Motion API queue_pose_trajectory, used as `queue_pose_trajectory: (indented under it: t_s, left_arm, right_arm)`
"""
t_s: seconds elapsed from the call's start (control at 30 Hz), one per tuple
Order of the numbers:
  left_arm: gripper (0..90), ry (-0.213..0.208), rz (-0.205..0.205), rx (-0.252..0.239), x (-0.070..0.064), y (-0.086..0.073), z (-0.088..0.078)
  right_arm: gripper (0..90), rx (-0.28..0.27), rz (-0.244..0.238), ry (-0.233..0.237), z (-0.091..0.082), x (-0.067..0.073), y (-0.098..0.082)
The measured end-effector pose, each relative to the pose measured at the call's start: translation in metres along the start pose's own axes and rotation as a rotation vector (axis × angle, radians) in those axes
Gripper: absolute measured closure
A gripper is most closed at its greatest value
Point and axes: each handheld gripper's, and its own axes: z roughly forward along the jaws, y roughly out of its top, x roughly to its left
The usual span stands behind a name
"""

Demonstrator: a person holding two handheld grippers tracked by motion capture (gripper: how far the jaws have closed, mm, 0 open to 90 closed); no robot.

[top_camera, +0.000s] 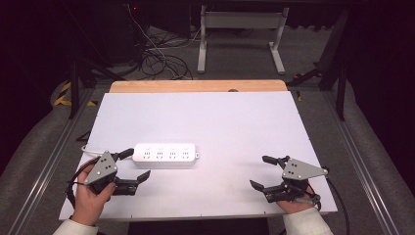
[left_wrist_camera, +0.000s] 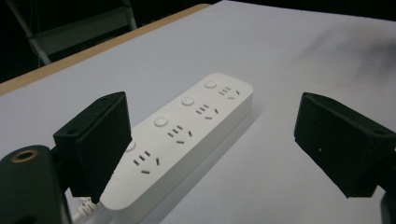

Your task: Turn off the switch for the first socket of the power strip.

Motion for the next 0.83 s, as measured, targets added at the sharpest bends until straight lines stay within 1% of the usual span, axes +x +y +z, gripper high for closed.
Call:
queue_pose_trajectory:
  t_s: [0.1, 0.13, 0.23, 0.33, 0.37, 0.43, 0.47, 0.53, 0.6, 0.7, 0.77, 0.83]
  left_arm:
    - [10.7, 0.005, 0.001, 0.006, -0.001, -0.007, 0.001]
    - [10.7, 0.004, -0.006, 0.002, -0.001, -0.009, 0.001]
    - [10.4, -0.01, -0.036, -0.01, 0.0, -0.017, 0.0]
    - [10.2, -0.027, -0.087, -0.021, 0.002, -0.025, 0.0]
    - [9.9, -0.034, -0.104, -0.022, 0.003, -0.028, -0.001]
    - [9.7, -0.039, -0.122, -0.016, 0.005, -0.034, -0.001]
    - [9.7, -0.034, -0.104, -0.001, 0.006, -0.036, -0.002]
    - [9.7, -0.017, -0.087, -0.002, 0.006, -0.037, -0.003]
    - [9.7, 0.0, -0.054, -0.002, 0.006, -0.036, -0.003]
    - [9.7, 0.016, -0.018, 0.015, 0.004, -0.035, -0.003]
    - [9.7, 0.022, -0.01, 0.027, 0.002, -0.035, -0.002]
    - [9.7, 0.012, -0.022, 0.027, 0.002, -0.035, -0.001]
  right_arm:
    - [14.0, 0.001, 0.0, 0.0, 0.0, 0.0, 0.0]
    - [14.0, 0.0, 0.001, 0.0, 0.0, 0.0, 0.0]
    - [14.0, -0.002, -0.001, 0.002, 0.0, -0.001, 0.0]
    - [14.0, 0.003, 0.002, 0.001, 0.0, -0.001, -0.001]
    - [14.0, 0.004, 0.004, 0.002, 0.0, -0.001, -0.001]
    - [14.0, 0.002, 0.007, 0.006, 0.001, -0.001, -0.001]
    - [14.0, 0.002, 0.005, 0.008, 0.001, -0.001, -0.001]
    - [14.0, 0.002, 0.006, 0.01, 0.001, -0.002, -0.002]
    - [14.0, 0.005, 0.01, 0.01, 0.002, -0.002, -0.002]
    - [14.0, 0.003, 0.012, 0.01, 0.002, -0.003, -0.003]
    - [14.0, 0.005, 0.016, 0.01, 0.002, -0.004, -0.003]
    - [14.0, 0.006, 0.017, 0.011, 0.002, -0.004, -0.003]
